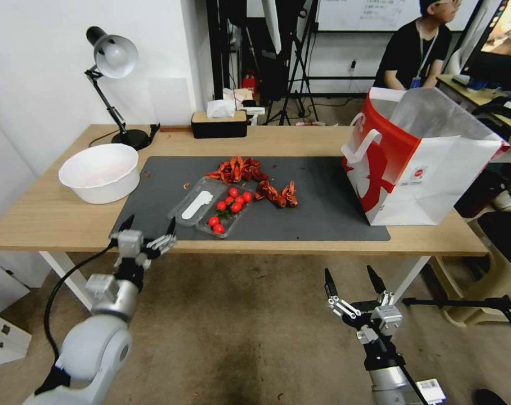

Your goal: Pick up the trash from the table and place it into the takeout bag.

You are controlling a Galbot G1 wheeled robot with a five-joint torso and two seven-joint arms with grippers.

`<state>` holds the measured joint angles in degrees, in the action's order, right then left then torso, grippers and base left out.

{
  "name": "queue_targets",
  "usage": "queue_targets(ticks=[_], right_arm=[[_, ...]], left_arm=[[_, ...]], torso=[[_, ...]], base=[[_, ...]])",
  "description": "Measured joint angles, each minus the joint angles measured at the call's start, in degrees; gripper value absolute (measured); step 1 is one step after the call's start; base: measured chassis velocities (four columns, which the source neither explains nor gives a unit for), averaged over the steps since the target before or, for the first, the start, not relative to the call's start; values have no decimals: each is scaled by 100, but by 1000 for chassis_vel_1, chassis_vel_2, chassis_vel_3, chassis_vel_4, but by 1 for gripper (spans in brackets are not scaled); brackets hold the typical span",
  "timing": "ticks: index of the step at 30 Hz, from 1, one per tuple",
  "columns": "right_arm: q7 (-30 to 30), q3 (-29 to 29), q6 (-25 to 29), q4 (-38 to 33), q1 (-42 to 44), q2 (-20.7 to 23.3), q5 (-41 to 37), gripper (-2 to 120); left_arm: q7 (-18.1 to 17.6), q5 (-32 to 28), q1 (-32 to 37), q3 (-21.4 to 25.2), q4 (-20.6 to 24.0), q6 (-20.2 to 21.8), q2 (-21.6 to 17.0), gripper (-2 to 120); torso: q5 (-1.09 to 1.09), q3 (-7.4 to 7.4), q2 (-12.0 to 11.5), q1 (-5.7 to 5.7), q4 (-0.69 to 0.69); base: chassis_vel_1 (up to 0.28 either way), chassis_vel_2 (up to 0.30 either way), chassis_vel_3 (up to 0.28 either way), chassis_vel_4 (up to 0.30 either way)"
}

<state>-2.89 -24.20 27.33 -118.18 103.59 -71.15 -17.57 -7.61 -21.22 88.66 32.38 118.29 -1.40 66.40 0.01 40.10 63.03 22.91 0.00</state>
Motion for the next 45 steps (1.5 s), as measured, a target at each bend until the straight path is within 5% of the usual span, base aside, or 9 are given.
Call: queue_targets(ticks=[14, 26, 45], right_arm=[[-23, -72, -24, 108, -48, 91, -135, 100], [-67, -82, -12, 291, -188, 40, -219, 100], [-20, -41, 73, 275, -234, 26, -208, 100]], left_arm=[[-210, 205, 374, 26, 123, -440, 239, 100], [-121, 597, 811, -16, -135, -1468, 366, 100], [-52, 609, 842, -30, -181, -1502, 390, 100]], torso=[[0, 1, -1, 1, 0], [-1, 0, 0, 1, 0], [-1, 0, -1, 1, 0]], base=[[0, 0, 0, 0], [0, 0, 0, 0], [0, 0, 0, 0]])
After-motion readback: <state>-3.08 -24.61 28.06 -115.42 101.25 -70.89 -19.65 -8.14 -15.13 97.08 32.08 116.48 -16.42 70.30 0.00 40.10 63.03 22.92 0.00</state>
